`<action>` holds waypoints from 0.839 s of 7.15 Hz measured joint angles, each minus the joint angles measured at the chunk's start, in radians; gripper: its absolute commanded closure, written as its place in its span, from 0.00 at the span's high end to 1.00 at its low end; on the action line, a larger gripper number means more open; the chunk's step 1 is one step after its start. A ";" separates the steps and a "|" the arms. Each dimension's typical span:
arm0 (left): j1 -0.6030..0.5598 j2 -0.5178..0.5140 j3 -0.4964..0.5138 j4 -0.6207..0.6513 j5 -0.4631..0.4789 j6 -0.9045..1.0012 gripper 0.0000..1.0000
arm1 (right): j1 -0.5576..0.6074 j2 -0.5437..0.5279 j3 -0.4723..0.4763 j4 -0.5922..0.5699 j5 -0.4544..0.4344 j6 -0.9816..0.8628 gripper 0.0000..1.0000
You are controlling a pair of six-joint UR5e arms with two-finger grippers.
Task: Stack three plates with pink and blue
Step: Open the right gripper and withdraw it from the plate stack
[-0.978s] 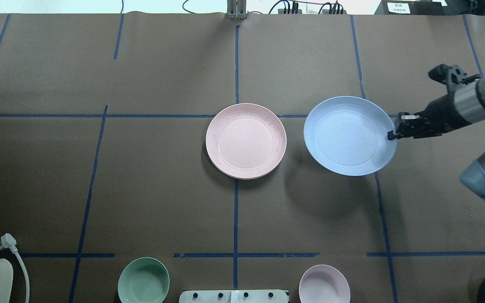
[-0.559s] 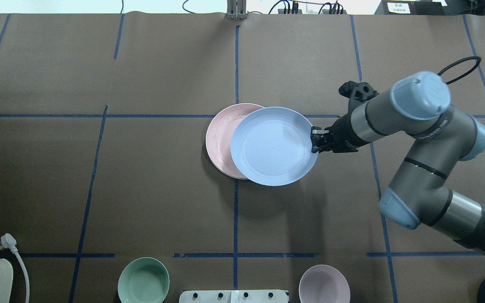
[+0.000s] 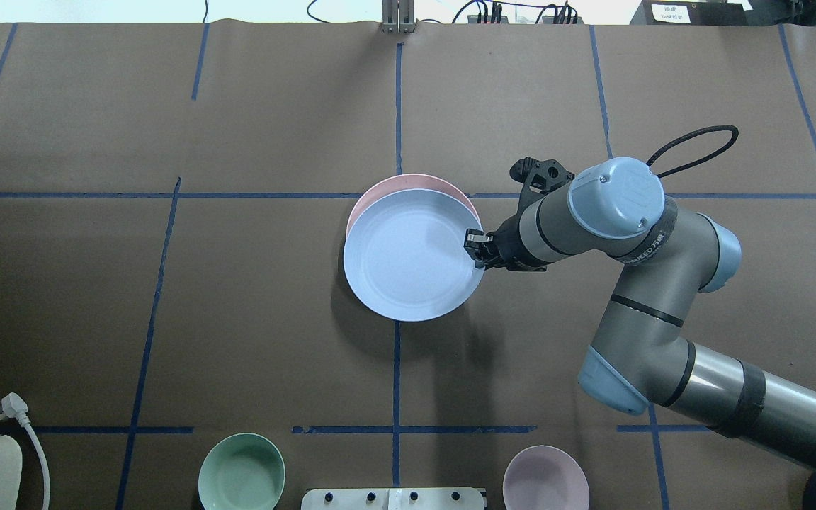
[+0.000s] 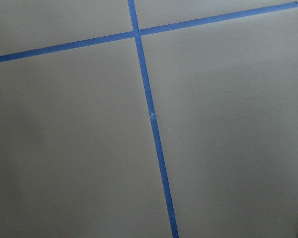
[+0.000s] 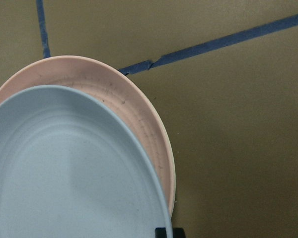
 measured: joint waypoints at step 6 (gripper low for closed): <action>0.001 -0.007 0.021 -0.010 0.003 0.002 1.00 | 0.180 -0.019 -0.019 -0.127 0.201 -0.305 1.00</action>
